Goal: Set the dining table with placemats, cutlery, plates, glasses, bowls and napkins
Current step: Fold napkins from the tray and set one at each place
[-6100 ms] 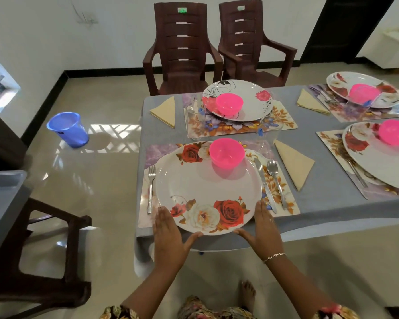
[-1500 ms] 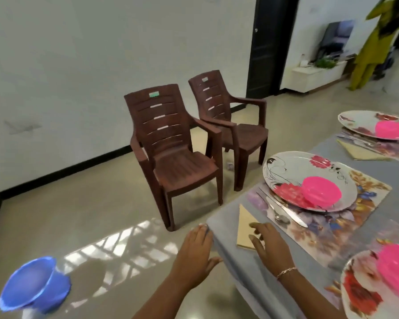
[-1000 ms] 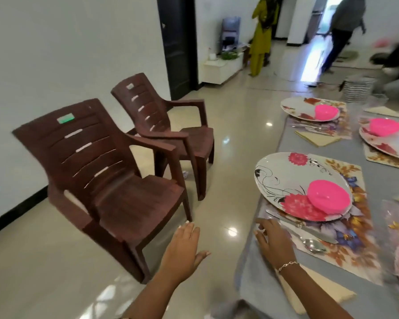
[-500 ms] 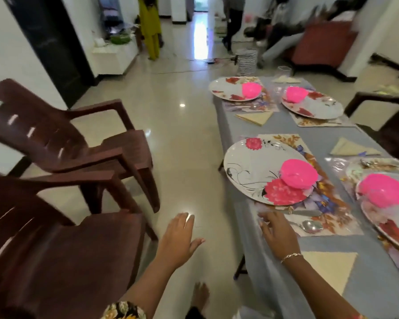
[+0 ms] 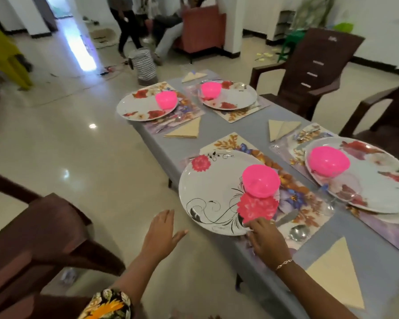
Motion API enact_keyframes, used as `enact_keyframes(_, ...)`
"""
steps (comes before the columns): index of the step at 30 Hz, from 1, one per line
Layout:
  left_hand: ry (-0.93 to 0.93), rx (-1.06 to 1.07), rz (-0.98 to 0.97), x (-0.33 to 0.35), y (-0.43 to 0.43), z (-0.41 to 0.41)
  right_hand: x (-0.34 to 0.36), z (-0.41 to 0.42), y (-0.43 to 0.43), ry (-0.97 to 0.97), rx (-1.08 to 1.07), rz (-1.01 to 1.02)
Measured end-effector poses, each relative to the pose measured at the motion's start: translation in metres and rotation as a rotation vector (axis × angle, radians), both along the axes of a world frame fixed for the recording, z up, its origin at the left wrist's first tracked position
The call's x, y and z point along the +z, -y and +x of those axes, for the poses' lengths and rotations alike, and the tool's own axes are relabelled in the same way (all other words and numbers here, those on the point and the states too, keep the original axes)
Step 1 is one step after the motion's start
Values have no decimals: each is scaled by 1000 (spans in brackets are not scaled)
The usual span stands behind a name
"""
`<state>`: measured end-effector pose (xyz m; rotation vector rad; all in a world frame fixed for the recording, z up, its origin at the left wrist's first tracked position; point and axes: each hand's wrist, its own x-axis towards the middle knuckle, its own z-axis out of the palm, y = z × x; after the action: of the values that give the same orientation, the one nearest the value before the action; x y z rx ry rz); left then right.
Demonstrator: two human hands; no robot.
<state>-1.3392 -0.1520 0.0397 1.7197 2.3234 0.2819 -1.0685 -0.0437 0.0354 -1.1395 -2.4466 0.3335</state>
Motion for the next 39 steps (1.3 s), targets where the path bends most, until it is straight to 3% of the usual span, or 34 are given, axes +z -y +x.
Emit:
enact_keyframes(7,-14,-281,55,5,-70,-52,-7,-19,2,14,-182,2)
enact_keyframes(12,-93,-675,-31,-10,-116,-83,-12,-48,23,-12,-327,-18)
enact_keyframes(18,-58,-997,-33,-20,-142,-89,-14,-88,42,153,-409,17)
enact_keyframes(21,2,-1033,55,-24,-147,-91,-10,-100,42,204,-454,-51)
enact_keyframes(25,52,-1048,26,-27,-155,-91,-6,-103,38,291,-484,-100)
enact_keyframes(35,22,-1088,136,-19,-183,-72,0,-97,19,388,-567,-330)
enact_keyframes(39,-32,-1073,149,-21,-196,-66,2,-93,8,502,-567,-295)
